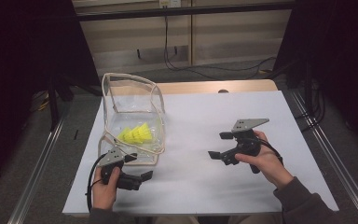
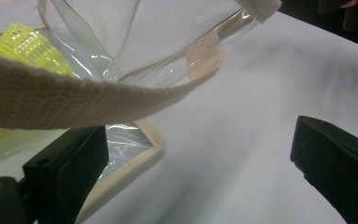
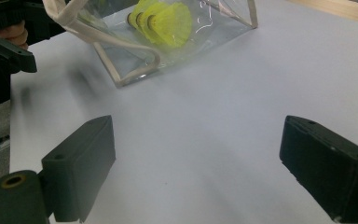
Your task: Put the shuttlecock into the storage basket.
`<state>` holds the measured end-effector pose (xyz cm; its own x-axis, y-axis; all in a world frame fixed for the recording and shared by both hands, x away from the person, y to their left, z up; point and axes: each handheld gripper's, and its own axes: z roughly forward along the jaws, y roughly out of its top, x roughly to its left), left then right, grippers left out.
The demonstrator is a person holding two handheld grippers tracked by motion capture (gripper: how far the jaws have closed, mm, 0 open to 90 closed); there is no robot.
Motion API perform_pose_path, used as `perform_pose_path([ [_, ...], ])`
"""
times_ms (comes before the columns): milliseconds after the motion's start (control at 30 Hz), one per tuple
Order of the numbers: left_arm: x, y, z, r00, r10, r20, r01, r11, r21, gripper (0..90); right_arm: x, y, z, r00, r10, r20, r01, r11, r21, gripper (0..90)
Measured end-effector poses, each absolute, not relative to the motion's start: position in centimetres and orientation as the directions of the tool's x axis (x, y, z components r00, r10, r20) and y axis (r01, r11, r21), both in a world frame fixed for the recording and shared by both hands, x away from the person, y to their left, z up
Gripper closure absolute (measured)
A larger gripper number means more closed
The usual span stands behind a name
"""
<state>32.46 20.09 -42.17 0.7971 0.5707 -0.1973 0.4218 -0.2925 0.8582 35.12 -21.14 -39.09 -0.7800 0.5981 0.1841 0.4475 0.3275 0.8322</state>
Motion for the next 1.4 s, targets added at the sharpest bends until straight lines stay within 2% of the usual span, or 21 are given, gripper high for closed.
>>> perform_pose_path([
  [1400,32.5,20.0,-42.3,0.798,0.569,-0.198,0.425,-0.300,0.854,4.1,32.5,-25.7,-42.2,-0.729,0.661,0.178,0.473,0.299,0.829,9.8],
])
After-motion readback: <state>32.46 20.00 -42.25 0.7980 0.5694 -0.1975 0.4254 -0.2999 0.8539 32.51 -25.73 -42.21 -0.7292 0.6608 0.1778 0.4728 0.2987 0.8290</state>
